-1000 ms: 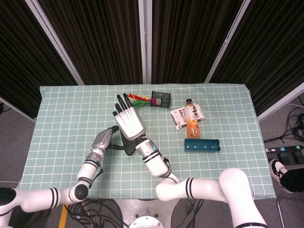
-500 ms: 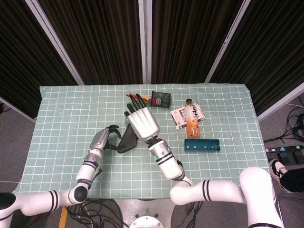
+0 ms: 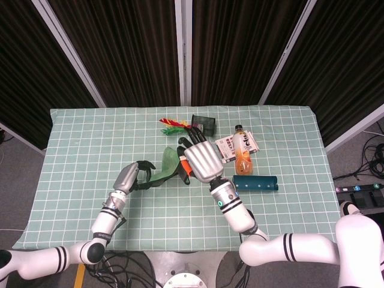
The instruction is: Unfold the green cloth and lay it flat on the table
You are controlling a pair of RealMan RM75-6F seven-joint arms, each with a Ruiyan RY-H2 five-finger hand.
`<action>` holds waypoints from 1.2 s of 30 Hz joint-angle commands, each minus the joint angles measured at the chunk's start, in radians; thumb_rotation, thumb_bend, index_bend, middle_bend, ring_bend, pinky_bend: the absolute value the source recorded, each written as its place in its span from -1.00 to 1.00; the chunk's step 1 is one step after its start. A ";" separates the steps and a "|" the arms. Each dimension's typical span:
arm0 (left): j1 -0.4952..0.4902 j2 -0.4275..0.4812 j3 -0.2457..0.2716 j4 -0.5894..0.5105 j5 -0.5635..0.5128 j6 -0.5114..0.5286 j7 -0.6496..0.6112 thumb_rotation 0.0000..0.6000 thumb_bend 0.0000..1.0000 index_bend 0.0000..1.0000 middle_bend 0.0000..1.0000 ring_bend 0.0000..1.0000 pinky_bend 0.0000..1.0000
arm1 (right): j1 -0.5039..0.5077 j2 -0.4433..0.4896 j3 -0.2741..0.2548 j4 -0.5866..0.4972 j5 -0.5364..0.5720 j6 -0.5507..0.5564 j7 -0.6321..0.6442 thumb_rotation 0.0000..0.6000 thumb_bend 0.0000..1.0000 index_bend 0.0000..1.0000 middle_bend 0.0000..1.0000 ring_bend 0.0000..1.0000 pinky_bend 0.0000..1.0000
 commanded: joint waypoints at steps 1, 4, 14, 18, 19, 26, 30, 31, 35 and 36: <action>0.016 0.046 0.008 -0.051 0.052 0.020 -0.006 1.00 -0.05 0.64 -0.08 -0.45 -0.55 | -0.038 0.063 -0.017 -0.054 -0.031 -0.031 0.080 1.00 0.12 0.74 -0.42 -0.88 -0.83; 0.020 0.093 0.006 -0.093 0.088 0.034 0.006 1.00 -0.06 0.64 -0.08 -0.45 -0.55 | -0.054 0.110 -0.018 -0.083 -0.054 -0.058 0.138 1.00 0.12 0.74 -0.42 -0.88 -0.83; 0.010 0.210 -0.074 -0.187 0.124 0.084 0.020 1.00 -0.10 0.62 -0.08 -0.45 -0.55 | -0.071 0.197 0.037 -0.089 -0.042 -0.129 0.327 1.00 0.12 0.74 -0.42 -0.88 -0.83; -0.015 0.225 -0.100 -0.171 0.098 0.068 0.036 1.00 -0.10 0.62 -0.08 -0.45 -0.55 | -0.048 0.207 0.057 -0.036 -0.014 -0.170 0.353 1.00 0.12 0.74 -0.42 -0.88 -0.83; -0.025 0.221 -0.107 -0.154 0.090 0.066 0.047 1.00 -0.10 0.62 -0.08 -0.45 -0.55 | -0.039 0.202 0.060 -0.013 -0.013 -0.176 0.354 1.00 0.12 0.74 -0.42 -0.88 -0.83; -0.110 0.130 -0.191 0.040 0.005 0.075 0.070 1.00 -0.10 0.62 -0.08 -0.45 -0.56 | 0.021 0.159 0.105 0.164 -0.030 -0.244 0.461 1.00 0.12 0.74 -0.41 -0.89 -0.88; -0.152 0.090 -0.252 0.137 0.000 0.113 0.042 1.00 -0.10 0.61 -0.08 -0.45 -0.56 | 0.039 0.148 0.129 0.227 -0.084 -0.253 0.554 1.00 0.12 0.74 -0.41 -0.90 -0.92; -0.155 0.088 -0.258 0.146 0.006 0.124 0.038 1.00 -0.10 0.61 -0.08 -0.45 -0.56 | 0.038 0.151 0.128 0.233 -0.101 -0.254 0.574 1.00 0.12 0.74 -0.41 -0.90 -0.93; -0.135 0.092 -0.238 0.138 0.050 0.173 0.026 1.00 -0.10 0.60 -0.08 -0.45 -0.56 | 0.022 0.163 0.098 0.247 -0.163 -0.271 0.656 1.00 0.12 0.74 -0.40 -0.92 -0.95; -0.121 0.098 -0.217 0.123 0.061 0.174 0.023 1.00 -0.10 0.60 -0.08 -0.45 -0.56 | 0.016 0.168 0.080 0.246 -0.178 -0.288 0.678 1.00 0.11 0.74 -0.40 -0.92 -0.95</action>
